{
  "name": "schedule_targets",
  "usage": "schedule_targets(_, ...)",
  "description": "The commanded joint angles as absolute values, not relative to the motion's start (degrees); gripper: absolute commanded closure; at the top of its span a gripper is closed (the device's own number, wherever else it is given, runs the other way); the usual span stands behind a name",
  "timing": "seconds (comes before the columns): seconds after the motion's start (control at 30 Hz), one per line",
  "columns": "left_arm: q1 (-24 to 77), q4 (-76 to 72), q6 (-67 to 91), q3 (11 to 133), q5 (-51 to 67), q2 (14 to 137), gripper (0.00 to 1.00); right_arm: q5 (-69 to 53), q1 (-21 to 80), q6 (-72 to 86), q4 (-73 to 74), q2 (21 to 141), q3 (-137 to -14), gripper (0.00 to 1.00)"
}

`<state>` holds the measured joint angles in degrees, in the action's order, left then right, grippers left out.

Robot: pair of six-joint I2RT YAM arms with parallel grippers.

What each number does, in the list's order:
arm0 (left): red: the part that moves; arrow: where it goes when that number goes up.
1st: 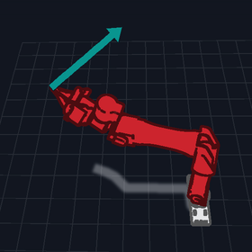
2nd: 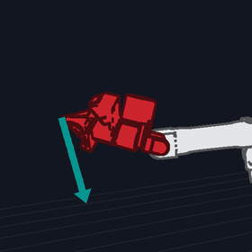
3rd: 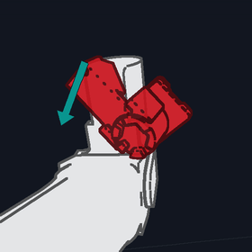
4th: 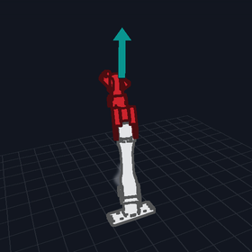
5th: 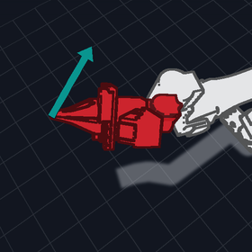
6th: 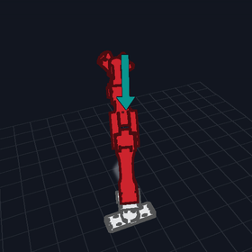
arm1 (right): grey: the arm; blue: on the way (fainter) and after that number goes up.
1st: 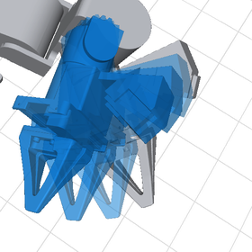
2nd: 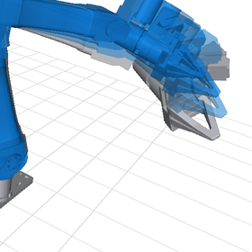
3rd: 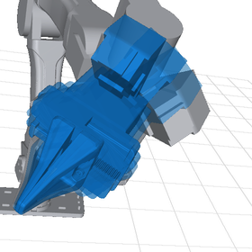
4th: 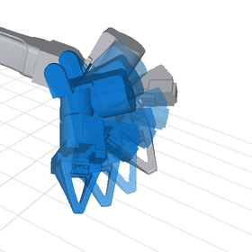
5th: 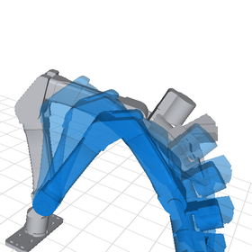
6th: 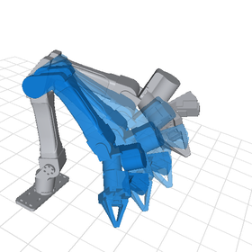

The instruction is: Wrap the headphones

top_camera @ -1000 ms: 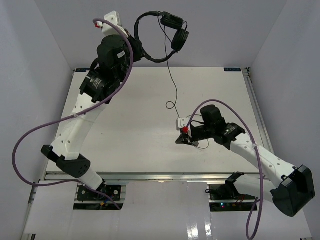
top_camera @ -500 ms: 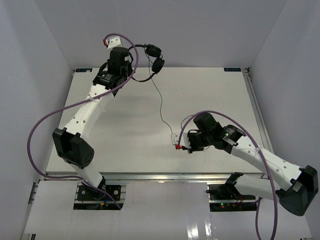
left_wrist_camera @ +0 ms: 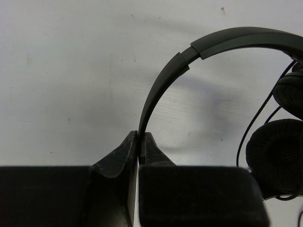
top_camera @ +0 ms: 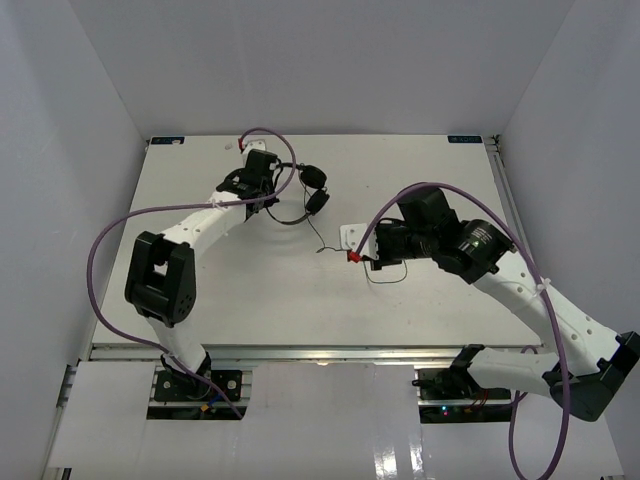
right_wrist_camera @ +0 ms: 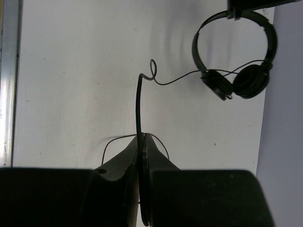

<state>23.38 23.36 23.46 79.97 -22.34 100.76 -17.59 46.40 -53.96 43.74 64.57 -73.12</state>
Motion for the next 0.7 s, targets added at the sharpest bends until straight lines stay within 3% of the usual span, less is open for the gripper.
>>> schedule_targets(0.0, 24.49, 16.53, 25.25, 74.97, -18.34, 100.28, 1.0, -14.22, 44.62, -52.27, 42.25, 65.27, -78.07, 0.92)
schedule_targets(0.3, 30.39, 13.49, 21.25, 66.89, -15.51, 96.59, 1.0, -12.37, 39.31, -46.54, 37.13, 68.97, -84.99, 0.92)
schedule_targets(0.67, 35.81, 11.87, 19.0, 58.36, -8.21, 86.47, 1.0, -10.18, 25.99, -34.32, 26.15, 73.61, -87.56, 0.92)
